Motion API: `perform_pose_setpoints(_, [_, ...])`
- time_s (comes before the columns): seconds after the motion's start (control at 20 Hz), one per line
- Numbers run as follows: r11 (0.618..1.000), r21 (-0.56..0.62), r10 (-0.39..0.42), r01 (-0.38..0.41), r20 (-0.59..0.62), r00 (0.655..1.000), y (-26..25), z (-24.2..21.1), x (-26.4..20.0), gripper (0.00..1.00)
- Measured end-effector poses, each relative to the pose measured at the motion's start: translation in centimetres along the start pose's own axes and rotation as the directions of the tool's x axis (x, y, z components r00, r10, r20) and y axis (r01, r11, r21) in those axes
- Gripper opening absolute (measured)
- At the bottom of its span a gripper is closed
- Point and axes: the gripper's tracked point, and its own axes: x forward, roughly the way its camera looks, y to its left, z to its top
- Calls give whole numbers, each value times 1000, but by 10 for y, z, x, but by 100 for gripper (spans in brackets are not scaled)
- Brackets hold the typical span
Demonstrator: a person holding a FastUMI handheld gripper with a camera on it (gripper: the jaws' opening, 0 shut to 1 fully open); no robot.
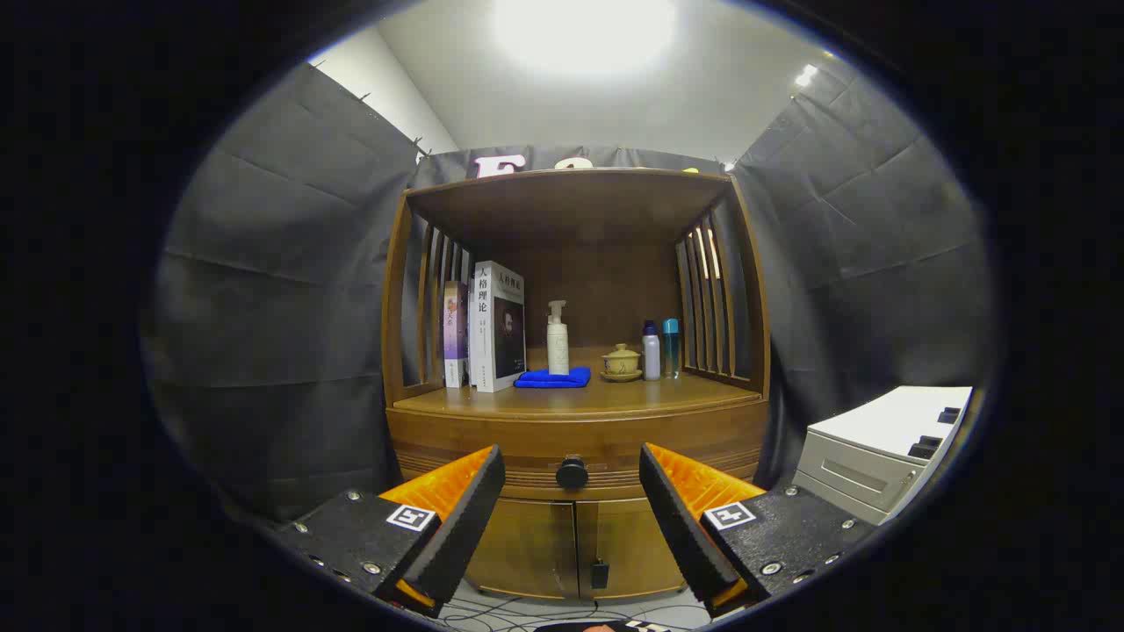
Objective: Pull open the drawer, take out the items inside it, and place them on the countertop above the cabinet.
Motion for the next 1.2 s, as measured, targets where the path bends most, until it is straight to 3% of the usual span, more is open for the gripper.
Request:
perform_pose_setpoints(0.8, [999, 7, 39, -39, 6, 999, 9, -2, 8, 95])
perform_pose_setpoints(1.2, [999, -18, 44, -45, -35, 998, 11, -19, 44, 95])
